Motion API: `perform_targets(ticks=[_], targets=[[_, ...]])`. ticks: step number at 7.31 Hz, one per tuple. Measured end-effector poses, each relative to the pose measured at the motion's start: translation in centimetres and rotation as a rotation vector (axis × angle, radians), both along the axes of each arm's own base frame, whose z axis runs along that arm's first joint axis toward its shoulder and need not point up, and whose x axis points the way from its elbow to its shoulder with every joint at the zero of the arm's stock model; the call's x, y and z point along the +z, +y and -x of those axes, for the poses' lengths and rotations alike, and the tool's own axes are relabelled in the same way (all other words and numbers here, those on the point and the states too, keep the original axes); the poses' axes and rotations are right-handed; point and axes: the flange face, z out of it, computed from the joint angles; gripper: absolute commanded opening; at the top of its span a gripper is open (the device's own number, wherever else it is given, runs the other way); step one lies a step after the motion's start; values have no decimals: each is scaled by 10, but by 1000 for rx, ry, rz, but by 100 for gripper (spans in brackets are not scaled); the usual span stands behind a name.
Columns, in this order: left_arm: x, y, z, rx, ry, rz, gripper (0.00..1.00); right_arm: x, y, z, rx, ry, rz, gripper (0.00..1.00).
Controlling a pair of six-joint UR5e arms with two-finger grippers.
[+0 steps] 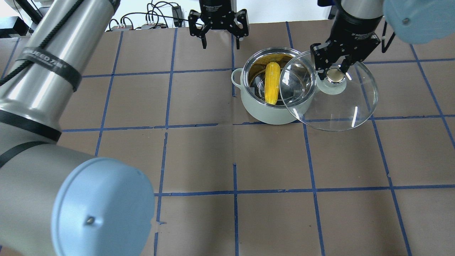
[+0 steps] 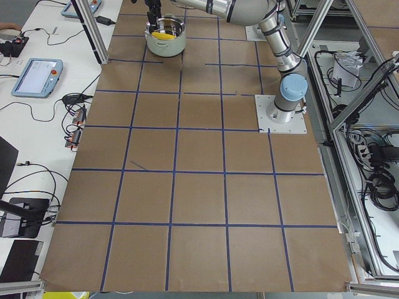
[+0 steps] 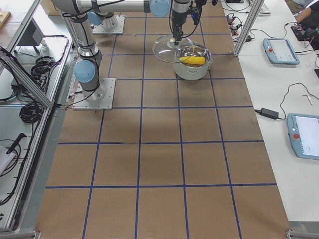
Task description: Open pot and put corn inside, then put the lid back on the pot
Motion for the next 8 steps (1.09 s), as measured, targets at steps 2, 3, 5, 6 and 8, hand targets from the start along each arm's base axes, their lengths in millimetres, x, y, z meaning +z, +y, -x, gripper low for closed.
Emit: perform_targets(ticks=[2, 3, 5, 6, 8], targets=[[23, 37, -79, 28, -4, -22, 100, -22, -39, -21, 29, -2, 16, 34], [40, 61, -113, 32, -14, -13, 100, -31, -63, -27, 36, -2, 19, 33], [65, 108, -160, 66, -27, 7, 100, -52, -105, -47, 56, 1, 15, 34], [68, 128, -174, 85, -28, 18, 100, -65, -115, -59, 70, 3, 2, 34], [66, 150, -188, 104, -39, 75, 100, -81, -121, -73, 91, 4, -18, 34]])
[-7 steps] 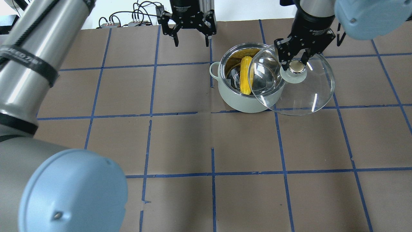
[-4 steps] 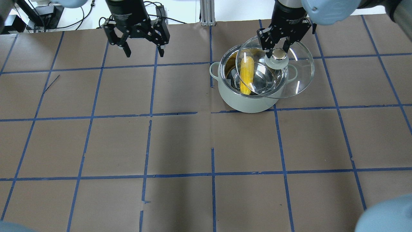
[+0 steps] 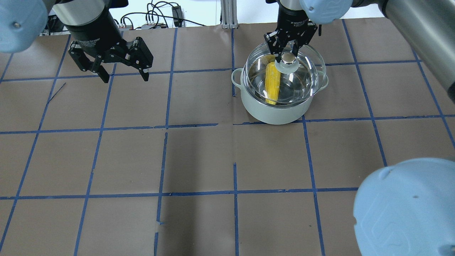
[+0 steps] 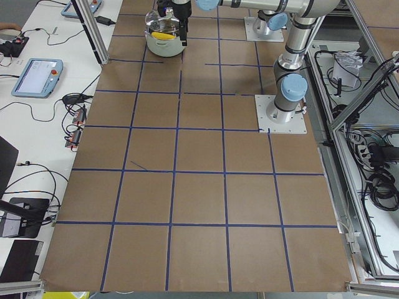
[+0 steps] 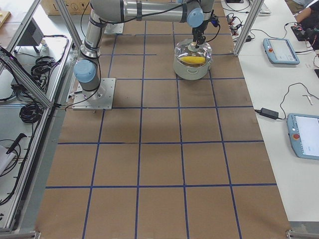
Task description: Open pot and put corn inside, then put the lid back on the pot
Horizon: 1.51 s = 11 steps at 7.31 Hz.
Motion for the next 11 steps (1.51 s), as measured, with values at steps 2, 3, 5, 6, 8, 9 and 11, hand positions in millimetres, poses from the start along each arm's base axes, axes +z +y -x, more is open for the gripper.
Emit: perform_targets(ticks=[2, 3, 5, 6, 8, 9, 11], targets=[[-3, 6, -4, 6, -26, 30, 100, -9, -1, -2, 4, 1, -15, 34], [-4, 3, -3, 9, -32, 39, 100, -12, -1, -2, 4, 2, -22, 34], [-7, 0, -3, 11, -37, 42, 100, -17, -1, -2, 7, 3, -32, 34], [-8, -1, -3, 11, -37, 41, 100, -20, -2, -2, 7, 3, -34, 35], [-9, -1, -3, 11, -37, 40, 100, -22, -5, -3, 8, 1, -34, 35], [-9, -1, -3, 11, -37, 40, 100, -23, -6, -4, 9, 1, -34, 35], [-8, 1, -2, 10, -36, 42, 100, -25, -6, -5, 11, 1, -38, 35]])
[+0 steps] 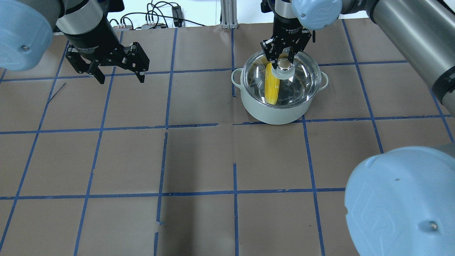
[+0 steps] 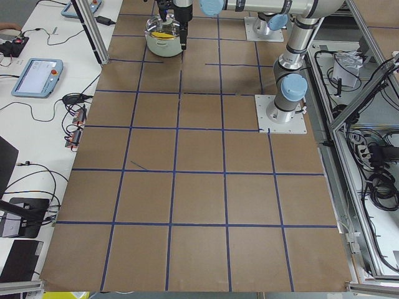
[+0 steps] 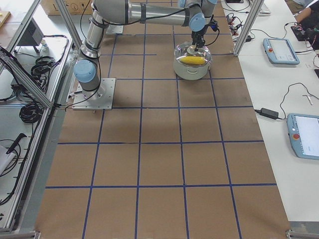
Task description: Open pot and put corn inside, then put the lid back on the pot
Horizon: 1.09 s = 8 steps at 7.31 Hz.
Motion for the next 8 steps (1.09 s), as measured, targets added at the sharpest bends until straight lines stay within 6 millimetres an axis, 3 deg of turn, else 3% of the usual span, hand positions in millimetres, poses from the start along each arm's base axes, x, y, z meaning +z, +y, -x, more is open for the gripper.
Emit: perform_targets(ticks=[8], targets=[[4, 2, 2, 1, 5, 9, 100, 0, 0, -2, 2, -21, -2, 40]])
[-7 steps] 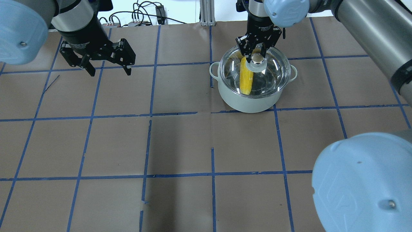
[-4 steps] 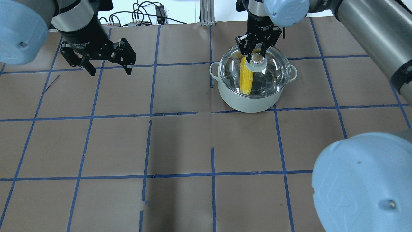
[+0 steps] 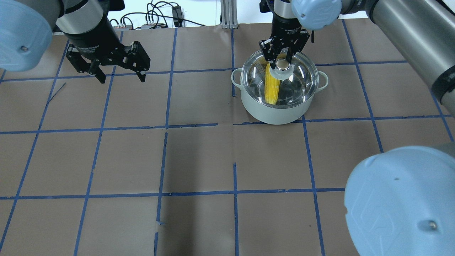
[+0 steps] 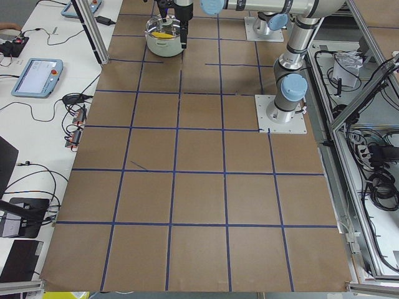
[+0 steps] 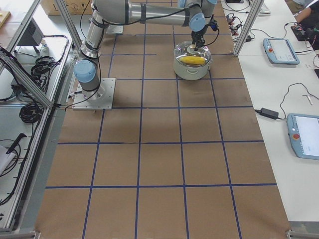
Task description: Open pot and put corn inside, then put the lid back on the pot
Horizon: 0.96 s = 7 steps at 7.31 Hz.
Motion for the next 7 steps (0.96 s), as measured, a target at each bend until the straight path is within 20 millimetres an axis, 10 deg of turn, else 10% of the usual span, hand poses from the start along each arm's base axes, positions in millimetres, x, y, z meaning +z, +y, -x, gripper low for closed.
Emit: perform_targets(ticks=[3, 4, 7], targets=[[1, 1, 0, 0, 1, 3, 100, -1, -1, 1, 0, 1, -2, 46], [2, 1, 0, 0, 1, 4, 100, -2, -1, 2, -1, 1, -2, 99], [3, 2, 0, 0, 1, 5, 100, 4, -5, 2, -11, 6, 48, 100]])
